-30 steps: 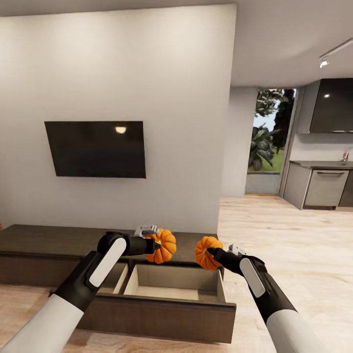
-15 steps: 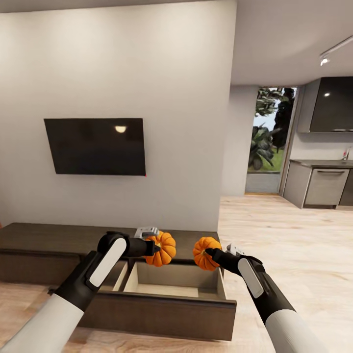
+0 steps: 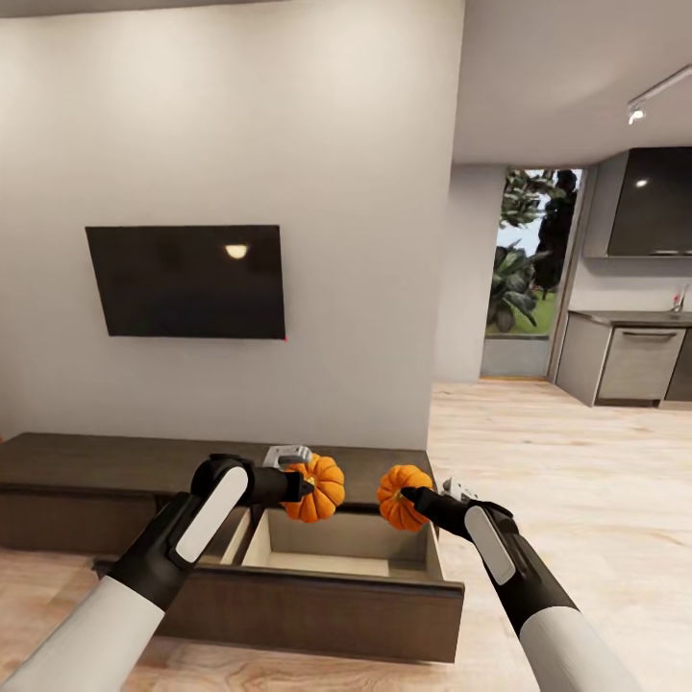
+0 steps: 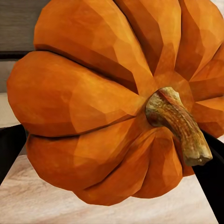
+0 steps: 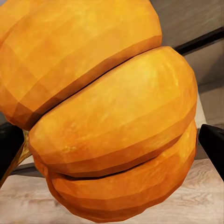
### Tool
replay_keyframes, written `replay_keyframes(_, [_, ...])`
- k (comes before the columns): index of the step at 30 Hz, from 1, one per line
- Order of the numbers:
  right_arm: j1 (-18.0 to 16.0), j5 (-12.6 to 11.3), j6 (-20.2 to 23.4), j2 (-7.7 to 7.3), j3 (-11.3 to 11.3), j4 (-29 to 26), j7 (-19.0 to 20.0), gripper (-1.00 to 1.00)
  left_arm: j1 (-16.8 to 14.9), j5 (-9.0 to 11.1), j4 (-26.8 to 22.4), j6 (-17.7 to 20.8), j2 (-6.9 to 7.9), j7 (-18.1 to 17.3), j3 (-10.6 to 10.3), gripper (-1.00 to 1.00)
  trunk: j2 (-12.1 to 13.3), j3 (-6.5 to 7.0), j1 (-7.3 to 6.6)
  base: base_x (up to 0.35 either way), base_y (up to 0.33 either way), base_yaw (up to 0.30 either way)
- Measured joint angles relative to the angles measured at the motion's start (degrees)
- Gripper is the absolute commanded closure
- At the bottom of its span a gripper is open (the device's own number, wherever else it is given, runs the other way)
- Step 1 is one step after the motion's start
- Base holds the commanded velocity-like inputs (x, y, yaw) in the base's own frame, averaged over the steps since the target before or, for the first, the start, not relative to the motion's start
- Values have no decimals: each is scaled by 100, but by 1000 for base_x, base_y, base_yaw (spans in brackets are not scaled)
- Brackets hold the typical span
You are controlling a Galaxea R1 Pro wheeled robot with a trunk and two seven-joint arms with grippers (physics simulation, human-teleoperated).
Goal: Place each of the two pumpkins and all three candles from the living room inside a cabinet in the living room (use any cabinet), then make sure every cabinet is closed, and position the cauldron so it is next to a table in the living room.
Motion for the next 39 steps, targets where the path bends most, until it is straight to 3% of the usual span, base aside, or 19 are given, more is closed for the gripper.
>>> replay_keyframes(7, [1,1,-8,2,2,0,2,100,0,-4,9,1,-3,8,0,100,-281,-126,154,0,0,0])
replay_keyframes(39, [2,-44,-9,7,2,-124,1,100,-3,-6,18,-13,-12,9,1,100,-283,-126,152,43,5,0])
